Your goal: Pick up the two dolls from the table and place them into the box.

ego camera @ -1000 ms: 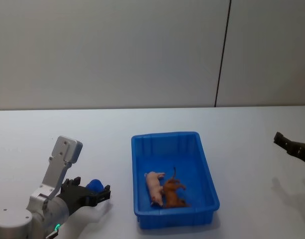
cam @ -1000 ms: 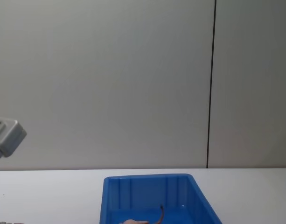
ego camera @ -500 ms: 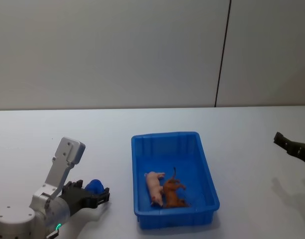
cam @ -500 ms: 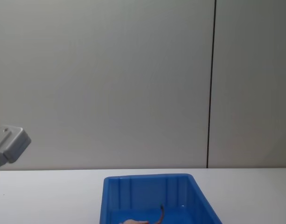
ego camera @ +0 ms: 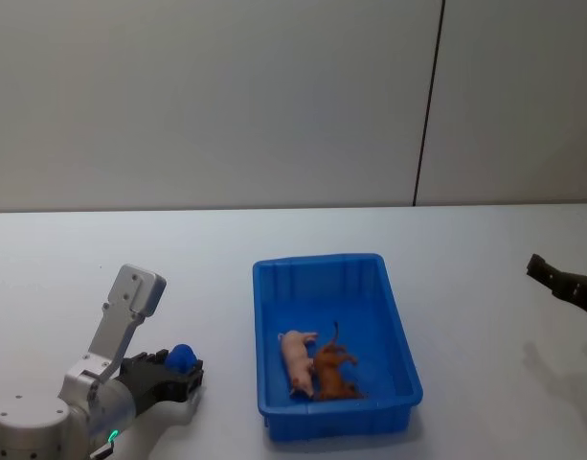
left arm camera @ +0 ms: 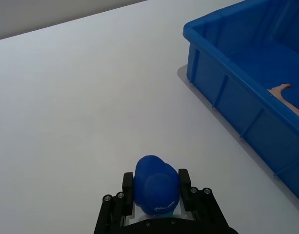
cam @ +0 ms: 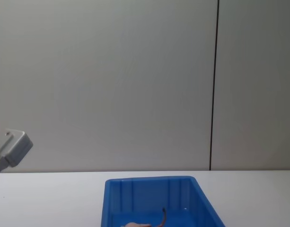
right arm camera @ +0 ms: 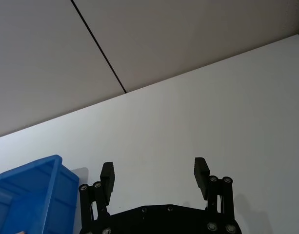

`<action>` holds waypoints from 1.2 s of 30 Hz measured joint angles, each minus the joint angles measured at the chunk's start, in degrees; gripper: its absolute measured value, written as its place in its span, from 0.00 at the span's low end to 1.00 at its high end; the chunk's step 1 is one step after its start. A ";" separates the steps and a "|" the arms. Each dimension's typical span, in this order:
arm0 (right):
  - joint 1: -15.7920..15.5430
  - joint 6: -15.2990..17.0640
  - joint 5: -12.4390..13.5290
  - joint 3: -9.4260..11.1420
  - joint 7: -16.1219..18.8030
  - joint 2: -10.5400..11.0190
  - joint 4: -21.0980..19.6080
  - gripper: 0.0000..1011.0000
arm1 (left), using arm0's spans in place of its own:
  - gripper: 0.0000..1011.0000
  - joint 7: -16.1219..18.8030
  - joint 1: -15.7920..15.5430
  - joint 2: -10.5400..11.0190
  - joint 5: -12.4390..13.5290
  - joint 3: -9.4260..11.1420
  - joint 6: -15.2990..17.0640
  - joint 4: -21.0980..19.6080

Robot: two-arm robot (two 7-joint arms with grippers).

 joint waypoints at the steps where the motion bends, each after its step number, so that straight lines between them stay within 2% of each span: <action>1: 0.00 0.00 0.00 0.00 0.00 0.00 0.00 0.99 | 0.56 -0.01 0.00 -0.01 0.02 0.00 0.01 0.01; 8: 0.00 0.00 0.00 0.00 0.00 0.00 0.00 0.99 | 0.52 0.14 0.13 0.05 -0.03 -0.14 -0.33 -0.35; 22: 0.00 0.00 0.00 0.00 0.00 0.00 0.00 0.99 | 0.42 0.74 0.67 0.68 -1.50 -1.34 -5.27 -4.14; 28: 0.00 0.00 0.00 0.00 0.00 0.00 0.00 0.99 | 0.38 -1.15 0.05 0.69 -2.15 -1.82 -7.88 -5.93; 36: 0.00 0.00 0.00 0.00 0.00 0.00 0.00 0.99 | 0.33 -5.72 -1.62 0.04 -3.15 -2.02 -9.98 -7.13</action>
